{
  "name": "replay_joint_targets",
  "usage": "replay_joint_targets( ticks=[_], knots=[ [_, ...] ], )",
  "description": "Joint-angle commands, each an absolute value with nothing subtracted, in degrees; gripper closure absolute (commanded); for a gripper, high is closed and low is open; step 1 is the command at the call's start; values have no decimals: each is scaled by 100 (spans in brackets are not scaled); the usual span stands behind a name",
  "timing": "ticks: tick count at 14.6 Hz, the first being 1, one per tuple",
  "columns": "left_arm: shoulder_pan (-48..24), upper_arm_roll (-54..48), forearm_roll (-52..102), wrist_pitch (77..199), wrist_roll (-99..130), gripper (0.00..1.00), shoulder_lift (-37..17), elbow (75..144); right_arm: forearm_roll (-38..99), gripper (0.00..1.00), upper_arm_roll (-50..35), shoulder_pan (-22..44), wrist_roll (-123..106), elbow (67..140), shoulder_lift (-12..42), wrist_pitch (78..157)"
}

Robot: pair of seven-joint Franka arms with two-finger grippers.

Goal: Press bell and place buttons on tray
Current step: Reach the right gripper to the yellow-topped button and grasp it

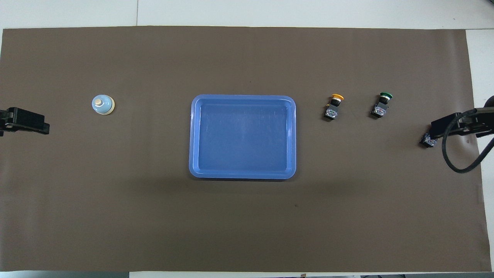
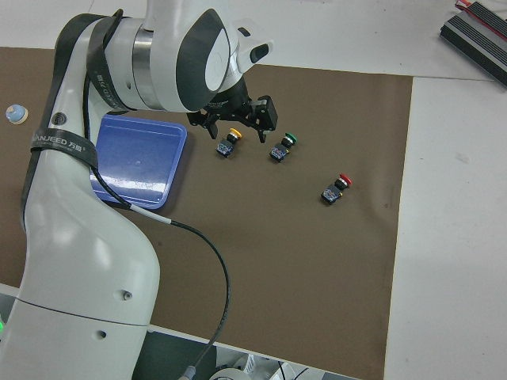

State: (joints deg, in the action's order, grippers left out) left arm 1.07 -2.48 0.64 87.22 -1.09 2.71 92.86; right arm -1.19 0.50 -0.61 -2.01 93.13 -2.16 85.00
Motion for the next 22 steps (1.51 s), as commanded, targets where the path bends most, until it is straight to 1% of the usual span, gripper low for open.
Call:
replay_joint_targets(
  ticks=[1,3,5,9,11,13,18,20,22],
  knots=[
    [-9,-220,17,8648,-185,0,281,9360,-158,0,-9,-115,-298,9448,-334,8534],
    [-17,-220,105,8666,-193,0,273,9352,-158,0,-9,-53,-255,9518,-343,8631],
    [-26,-211,149,8675,-193,0,272,9352,-149,0,-9,-53,-150,9816,-439,9007],
    [0,-211,149,8684,-571,0,272,9360,-149,0,-61,-18,586,10309,-413,9658],
    [0,-202,149,8675,-597,0,281,9360,-149,0,-70,218,974,10362,-177,9895],
    [-18,-202,149,8666,-606,0,281,9360,-149,0,-70,290,1352,10388,113,10220],
    [-26,-185,132,8683,-563,0,342,9369,-141,0,-70,667,2256,10950,728,11818],
    [-9,-185,132,8657,-554,0,369,9352,-141,0,-70,773,2390,11301,782,12451],
    [35,-185,132,8657,-554,0,369,9352,-141,0,-70,782,2391,11391,1044,12875]
  ],
)
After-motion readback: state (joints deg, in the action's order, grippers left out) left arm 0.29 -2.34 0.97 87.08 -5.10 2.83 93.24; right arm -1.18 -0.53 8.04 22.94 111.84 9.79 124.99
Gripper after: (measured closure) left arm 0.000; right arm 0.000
